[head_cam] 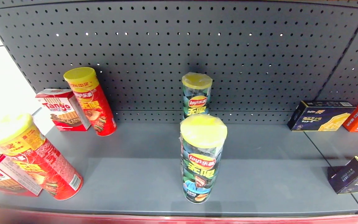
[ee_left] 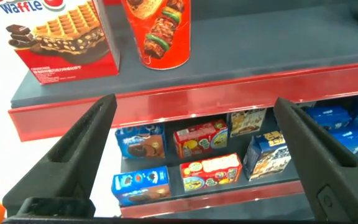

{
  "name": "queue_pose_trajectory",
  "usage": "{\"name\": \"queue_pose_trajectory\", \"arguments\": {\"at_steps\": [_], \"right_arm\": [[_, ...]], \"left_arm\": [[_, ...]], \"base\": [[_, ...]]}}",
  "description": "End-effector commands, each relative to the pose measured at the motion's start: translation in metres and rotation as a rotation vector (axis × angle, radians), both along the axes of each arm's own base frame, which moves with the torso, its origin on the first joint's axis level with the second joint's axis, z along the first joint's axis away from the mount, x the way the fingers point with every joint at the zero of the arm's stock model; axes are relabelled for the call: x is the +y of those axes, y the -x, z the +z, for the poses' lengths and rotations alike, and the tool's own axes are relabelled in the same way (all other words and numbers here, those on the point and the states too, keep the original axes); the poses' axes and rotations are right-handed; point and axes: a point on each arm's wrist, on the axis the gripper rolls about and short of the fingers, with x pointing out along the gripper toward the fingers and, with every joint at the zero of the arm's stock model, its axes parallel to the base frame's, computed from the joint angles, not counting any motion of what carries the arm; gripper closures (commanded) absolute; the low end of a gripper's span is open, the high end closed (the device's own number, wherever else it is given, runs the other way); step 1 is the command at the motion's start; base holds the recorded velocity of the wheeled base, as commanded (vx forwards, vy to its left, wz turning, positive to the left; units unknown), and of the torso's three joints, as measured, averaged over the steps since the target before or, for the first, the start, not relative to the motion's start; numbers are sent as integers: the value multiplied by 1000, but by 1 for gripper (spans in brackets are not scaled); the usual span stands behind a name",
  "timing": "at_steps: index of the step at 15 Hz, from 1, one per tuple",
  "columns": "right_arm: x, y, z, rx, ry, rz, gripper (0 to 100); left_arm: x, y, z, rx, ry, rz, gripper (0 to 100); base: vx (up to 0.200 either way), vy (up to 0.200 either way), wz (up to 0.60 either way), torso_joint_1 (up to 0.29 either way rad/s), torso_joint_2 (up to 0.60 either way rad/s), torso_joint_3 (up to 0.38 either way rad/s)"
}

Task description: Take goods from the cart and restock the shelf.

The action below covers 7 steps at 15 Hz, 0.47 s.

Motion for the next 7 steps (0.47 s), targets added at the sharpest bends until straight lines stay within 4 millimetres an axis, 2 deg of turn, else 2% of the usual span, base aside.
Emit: {"name": "queue_pose_trajectory", "arguments": {"at_steps": [1, 7], "right_arm": [[0, 0, 0, 2, 1, 0, 0], [0, 0, 0, 1, 0, 0, 0]], "left_arm": [[0, 0, 0, 0, 0, -1, 0], [0, 0, 0, 0, 3, 1, 0]], "base": [[0, 0, 0, 0, 0, 0], [0, 0, 0, 0, 0, 0]]}}
